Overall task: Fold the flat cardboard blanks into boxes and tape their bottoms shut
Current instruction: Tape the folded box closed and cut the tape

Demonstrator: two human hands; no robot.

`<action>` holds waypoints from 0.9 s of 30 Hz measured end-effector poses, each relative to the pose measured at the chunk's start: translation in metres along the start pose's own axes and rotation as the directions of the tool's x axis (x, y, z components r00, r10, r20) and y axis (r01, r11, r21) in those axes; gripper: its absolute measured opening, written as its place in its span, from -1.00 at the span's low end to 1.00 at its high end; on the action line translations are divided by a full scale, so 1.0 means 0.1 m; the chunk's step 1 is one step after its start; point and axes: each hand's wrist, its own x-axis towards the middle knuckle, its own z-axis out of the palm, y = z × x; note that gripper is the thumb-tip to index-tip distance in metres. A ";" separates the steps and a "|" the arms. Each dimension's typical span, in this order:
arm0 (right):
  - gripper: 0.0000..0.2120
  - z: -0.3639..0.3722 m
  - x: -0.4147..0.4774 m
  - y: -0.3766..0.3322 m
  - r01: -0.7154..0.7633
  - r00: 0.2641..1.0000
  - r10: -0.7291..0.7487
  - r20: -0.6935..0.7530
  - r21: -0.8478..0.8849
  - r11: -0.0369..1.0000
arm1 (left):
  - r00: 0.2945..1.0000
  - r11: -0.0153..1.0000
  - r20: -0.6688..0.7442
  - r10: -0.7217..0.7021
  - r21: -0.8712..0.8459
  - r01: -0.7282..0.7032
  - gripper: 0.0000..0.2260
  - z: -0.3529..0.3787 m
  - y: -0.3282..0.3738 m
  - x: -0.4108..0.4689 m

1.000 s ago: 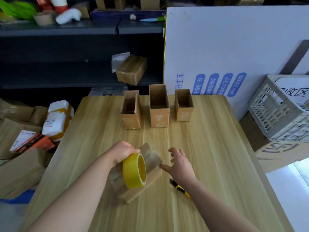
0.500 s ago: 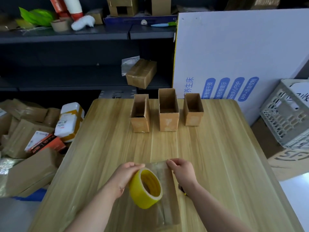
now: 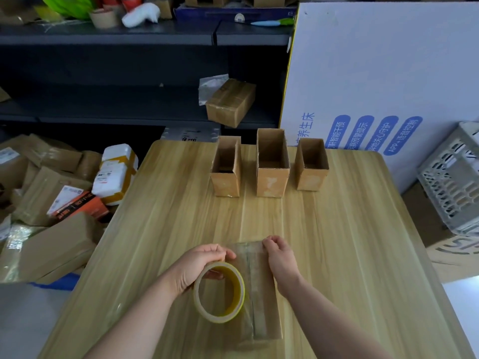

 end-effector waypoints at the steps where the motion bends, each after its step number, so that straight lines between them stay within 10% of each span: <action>1: -0.88 0.02 0.01 0.02 0.004 1.000 -0.004 -0.017 -0.001 1.000 | 1.000 0.998 0.018 0.000 0.067 -0.001 -0.77 -0.02 0.03 0.01; 9: -0.84 0.08 0.06 0.12 0.074 0.994 -0.075 -0.079 -0.013 0.997 | 0.998 0.955 0.041 0.056 0.289 -0.066 -0.76 -0.12 0.24 0.04; 17: -0.81 -0.05 -0.05 0.25 0.453 0.884 -0.466 0.049 -0.337 0.825 | 0.989 0.934 0.111 0.097 0.334 -0.129 -0.73 -0.01 0.33 0.08; 27: -0.78 -0.02 -0.04 0.29 0.430 0.901 -0.400 0.168 -0.465 0.774 | 0.982 0.969 0.184 -0.043 0.245 -0.003 -0.85 0.06 0.22 0.14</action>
